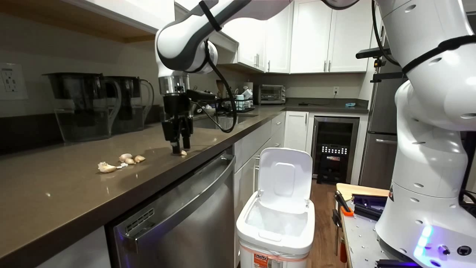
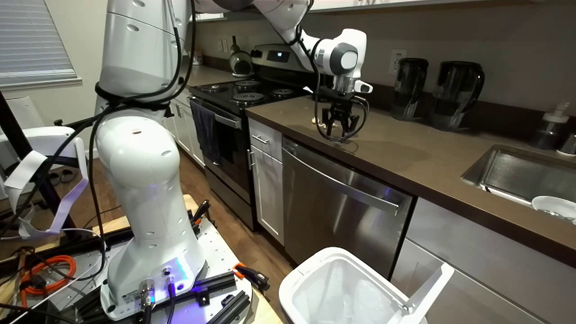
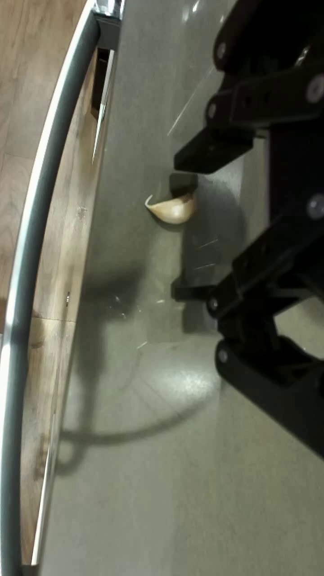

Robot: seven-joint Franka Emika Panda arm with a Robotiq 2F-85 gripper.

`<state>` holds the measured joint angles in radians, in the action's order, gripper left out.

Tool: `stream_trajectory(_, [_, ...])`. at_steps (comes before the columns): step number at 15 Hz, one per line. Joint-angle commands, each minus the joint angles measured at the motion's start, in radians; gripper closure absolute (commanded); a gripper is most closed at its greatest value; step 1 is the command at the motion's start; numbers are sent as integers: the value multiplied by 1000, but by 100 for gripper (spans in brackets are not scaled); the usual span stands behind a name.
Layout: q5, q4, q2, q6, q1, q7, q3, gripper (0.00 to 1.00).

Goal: Pick up the garlic from the counter and discard it in the bin

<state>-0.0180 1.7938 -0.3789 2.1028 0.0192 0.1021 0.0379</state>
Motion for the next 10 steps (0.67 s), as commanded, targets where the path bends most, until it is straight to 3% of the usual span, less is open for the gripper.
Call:
stream_trajectory(1, [8,-11,-12,11,-3,15,0,64])
stream_trajectory(6, [-2,-12,-11,-20,-8,16,0,94])
stream_trajectory(9, [-7,-8,-9,-28,-10,20,1,97])
stream_trajectory(10, [-8,-6,-9,-30,-9,18,1,94])
